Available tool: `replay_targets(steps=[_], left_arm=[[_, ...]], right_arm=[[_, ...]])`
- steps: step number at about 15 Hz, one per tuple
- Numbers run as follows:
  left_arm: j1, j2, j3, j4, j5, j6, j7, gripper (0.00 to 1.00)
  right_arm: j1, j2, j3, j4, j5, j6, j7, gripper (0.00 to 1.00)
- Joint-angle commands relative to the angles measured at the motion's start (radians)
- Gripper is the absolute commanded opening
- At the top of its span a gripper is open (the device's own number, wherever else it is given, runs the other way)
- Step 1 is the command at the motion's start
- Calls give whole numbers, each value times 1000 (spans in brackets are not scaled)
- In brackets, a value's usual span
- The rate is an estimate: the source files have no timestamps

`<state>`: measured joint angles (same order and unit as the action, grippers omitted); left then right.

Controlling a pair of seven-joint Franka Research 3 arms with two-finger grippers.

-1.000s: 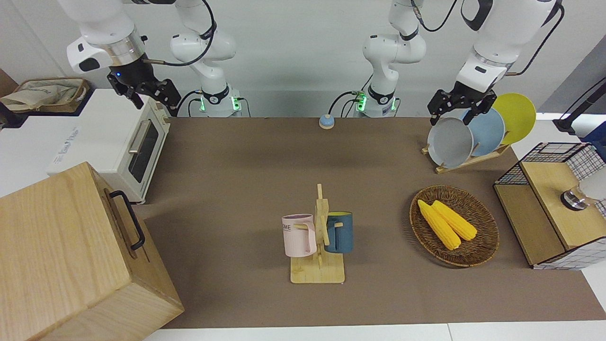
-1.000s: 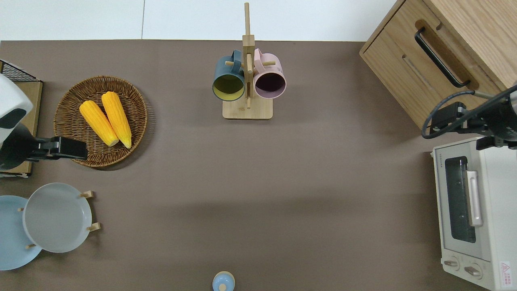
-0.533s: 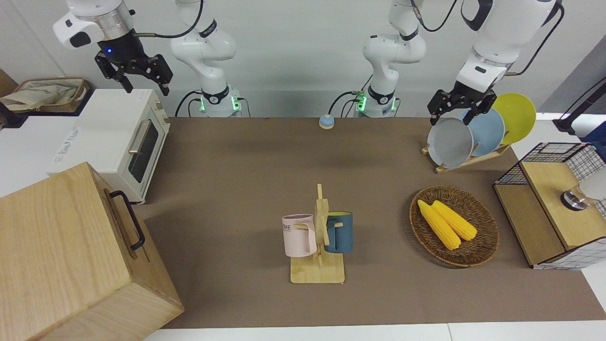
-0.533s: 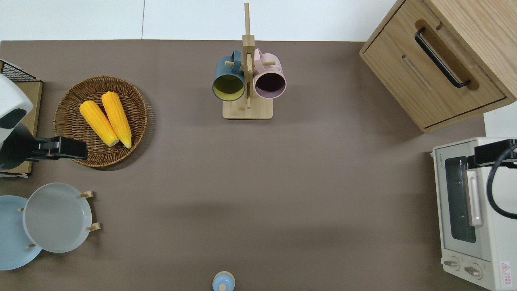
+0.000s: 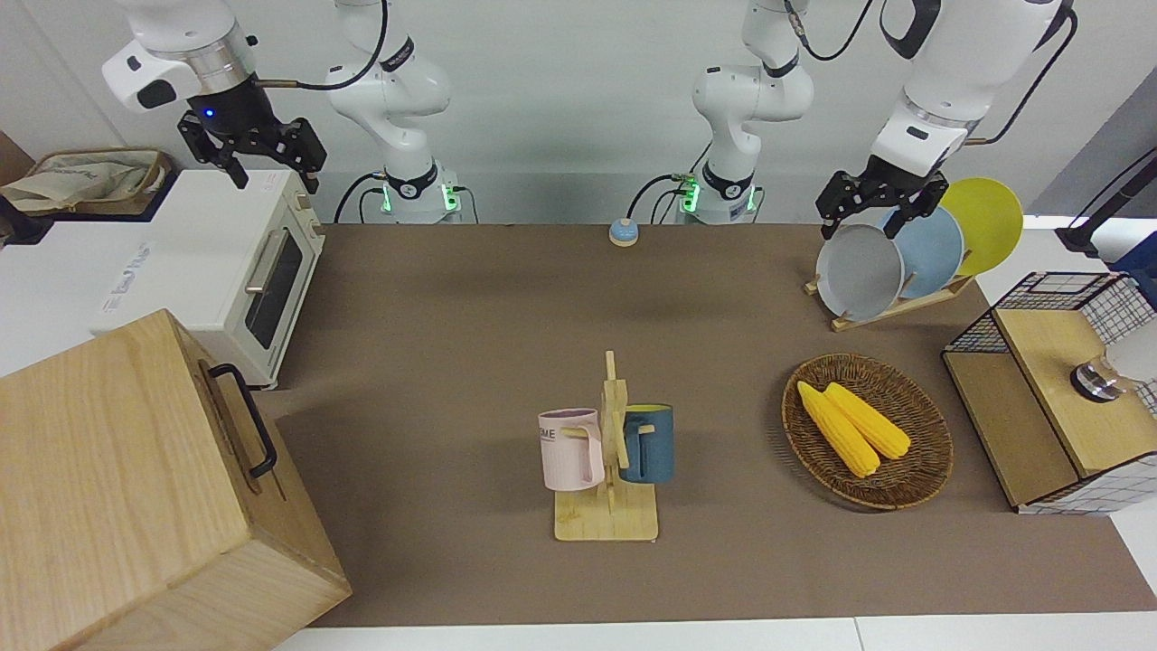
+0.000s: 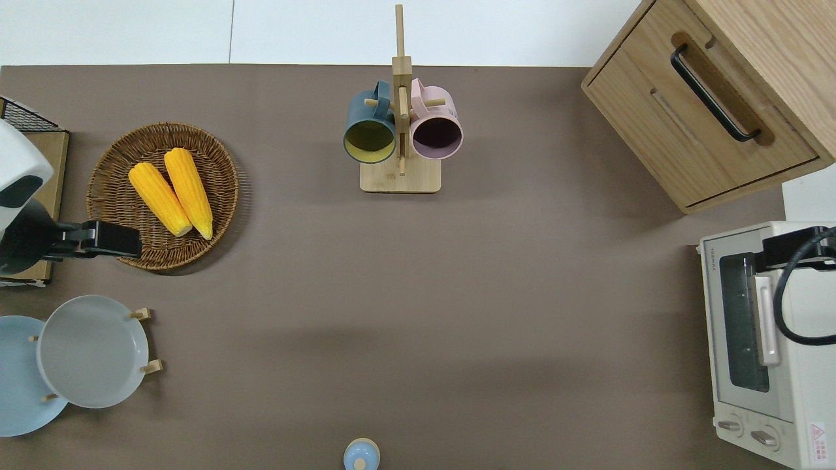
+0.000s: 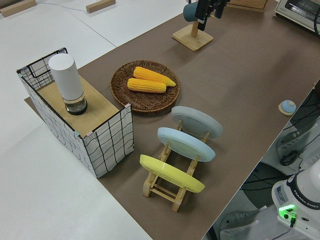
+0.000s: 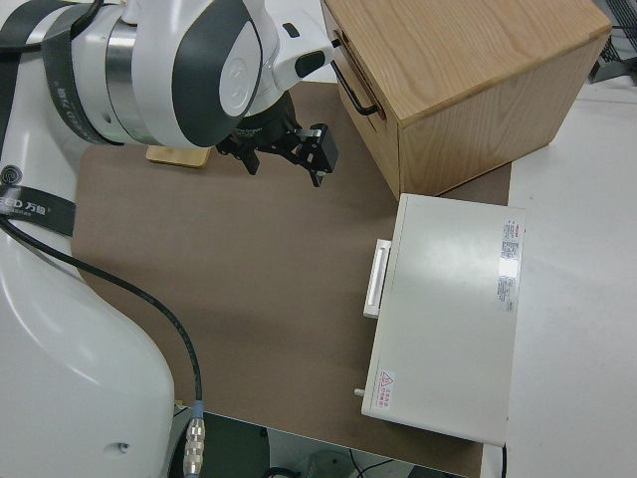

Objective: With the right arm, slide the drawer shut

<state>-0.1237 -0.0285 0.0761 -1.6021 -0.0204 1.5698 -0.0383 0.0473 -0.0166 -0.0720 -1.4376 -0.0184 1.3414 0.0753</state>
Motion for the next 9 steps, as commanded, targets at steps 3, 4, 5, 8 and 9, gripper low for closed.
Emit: replay_targets(steps=[3,4,5,8,9], left_arm=[[-4,-8,4,4,13,-14,1,998],[-4,-8,2,4,13,-14,1,995],[-4,-8,4,2,13,-14,1,995],[-4,-8,4,2,13,-14,1,995],[-4,-8,2,2,13,-14,1,998]], right_arm=[[9,-16,8,-20,-5,21,-19,987],[9,-16,8,-20,-3,18,-19,987],[9,-16,9,-20,-2,18,-19,987],[9,-17,9,-20,3,13,-19,987],[9,-17,9,-20,3,12,-19,987]])
